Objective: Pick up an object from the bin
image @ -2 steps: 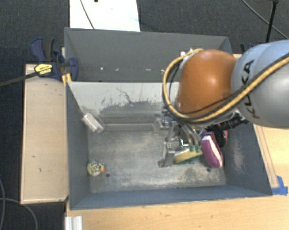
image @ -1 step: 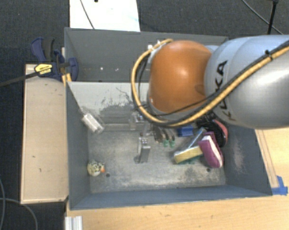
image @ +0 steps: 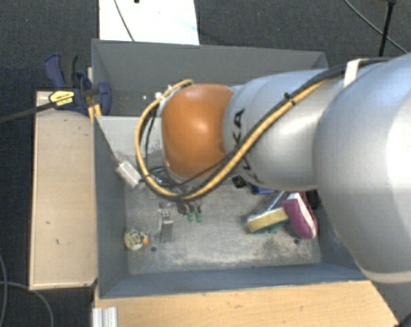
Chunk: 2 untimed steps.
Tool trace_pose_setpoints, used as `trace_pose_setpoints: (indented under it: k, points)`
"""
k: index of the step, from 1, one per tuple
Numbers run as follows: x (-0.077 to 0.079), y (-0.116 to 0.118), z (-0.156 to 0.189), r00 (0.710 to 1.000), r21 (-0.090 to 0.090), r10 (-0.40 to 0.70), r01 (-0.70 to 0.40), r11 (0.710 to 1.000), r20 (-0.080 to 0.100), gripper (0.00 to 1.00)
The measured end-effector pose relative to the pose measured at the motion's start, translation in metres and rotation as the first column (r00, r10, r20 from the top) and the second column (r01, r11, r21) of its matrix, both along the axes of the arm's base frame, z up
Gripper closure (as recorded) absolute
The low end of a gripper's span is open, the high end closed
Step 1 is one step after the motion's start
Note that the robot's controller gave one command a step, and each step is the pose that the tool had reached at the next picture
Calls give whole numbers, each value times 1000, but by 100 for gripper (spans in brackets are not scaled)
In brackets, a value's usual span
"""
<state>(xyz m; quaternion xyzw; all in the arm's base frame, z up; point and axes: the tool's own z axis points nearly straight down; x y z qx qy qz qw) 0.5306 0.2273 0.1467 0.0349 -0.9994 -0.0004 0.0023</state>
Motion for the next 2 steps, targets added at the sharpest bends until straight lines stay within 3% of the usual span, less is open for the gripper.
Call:
trace_pose_setpoints:
  k: [1,2]
  points:
    - [-44,17,-51,1000,-1,-11,11,1000,-1,0]
    - [3,23,-51,982,2,-191,191,982,8,0]
